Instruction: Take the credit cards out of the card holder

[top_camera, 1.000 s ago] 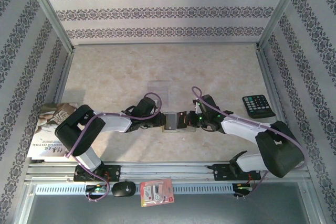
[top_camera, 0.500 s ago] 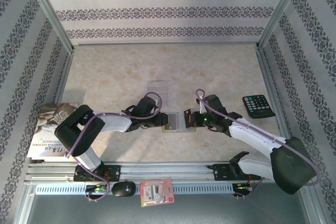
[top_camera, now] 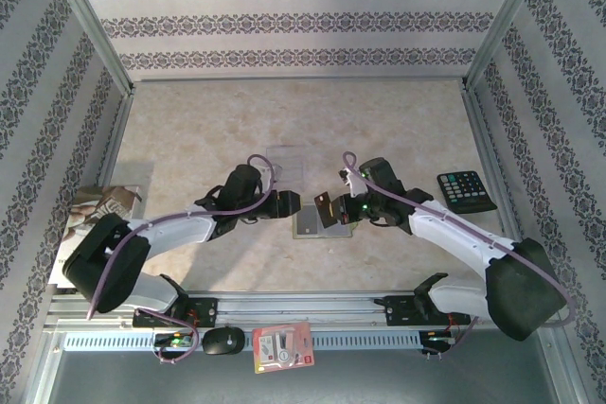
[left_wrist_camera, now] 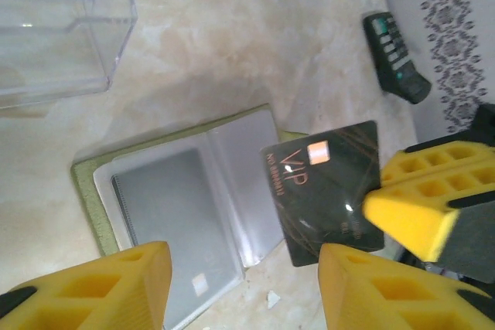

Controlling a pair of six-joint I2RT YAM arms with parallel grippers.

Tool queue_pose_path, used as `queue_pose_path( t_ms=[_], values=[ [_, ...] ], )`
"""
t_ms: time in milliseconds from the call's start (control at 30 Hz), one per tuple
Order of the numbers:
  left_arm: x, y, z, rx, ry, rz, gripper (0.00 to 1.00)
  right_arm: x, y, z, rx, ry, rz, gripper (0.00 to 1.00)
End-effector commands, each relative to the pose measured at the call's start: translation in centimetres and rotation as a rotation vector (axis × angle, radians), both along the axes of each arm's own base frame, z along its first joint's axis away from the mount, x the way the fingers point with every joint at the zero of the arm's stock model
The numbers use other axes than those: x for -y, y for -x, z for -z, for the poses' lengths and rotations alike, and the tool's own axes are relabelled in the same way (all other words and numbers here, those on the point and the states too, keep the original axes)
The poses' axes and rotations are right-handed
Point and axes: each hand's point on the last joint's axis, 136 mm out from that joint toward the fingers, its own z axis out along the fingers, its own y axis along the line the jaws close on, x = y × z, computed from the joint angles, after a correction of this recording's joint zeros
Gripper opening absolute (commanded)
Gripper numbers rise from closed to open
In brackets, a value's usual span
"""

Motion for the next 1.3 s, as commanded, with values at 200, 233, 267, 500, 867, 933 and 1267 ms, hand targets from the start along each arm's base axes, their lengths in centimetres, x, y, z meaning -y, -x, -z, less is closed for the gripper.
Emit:
queue_pose_path(
  t_ms=[200,233,267,500,867,933,1267],
  values=[
    [-3.9,0.3,-3.1,0.064,0.019,-0.089,0.55,-4.2,-2.3,-7.7,0.188,0.000,-0.264,0.00],
    [-4.9,0.1,-3.4,0.063,0.003,-0.126,0.56,-4.5,-2.9,-8.4,0.214,0.019,-0.291,0.00],
    [-5.6,0.1,-3.6,0.059,-0.009,-0.151,0.57,-4.8,-3.3,-9.0,0.233,0.024,-0.316,0.00],
    [-9.0,0.5,-5.5,0.088,-0.060,-0.237,0.75,-6.8,-6.1,-11.5,0.306,0.103,-0.541,0.00],
    [-12.5,0.6,-4.4,0.031,-0.123,-0.351,0.92,-8.3,-13.4,-9.9,0.390,0.414,-0.734,0.00],
    [-12.9,0.5,-4.3,0.031,-0.138,-0.362,0.92,-8.5,-15.0,-9.3,0.429,0.480,-0.738,0.00],
    [-13.1,-0.2,-3.5,0.012,-0.169,-0.348,0.92,-11.9,-18.3,-6.3,0.590,0.592,-0.784,0.00]
  ],
)
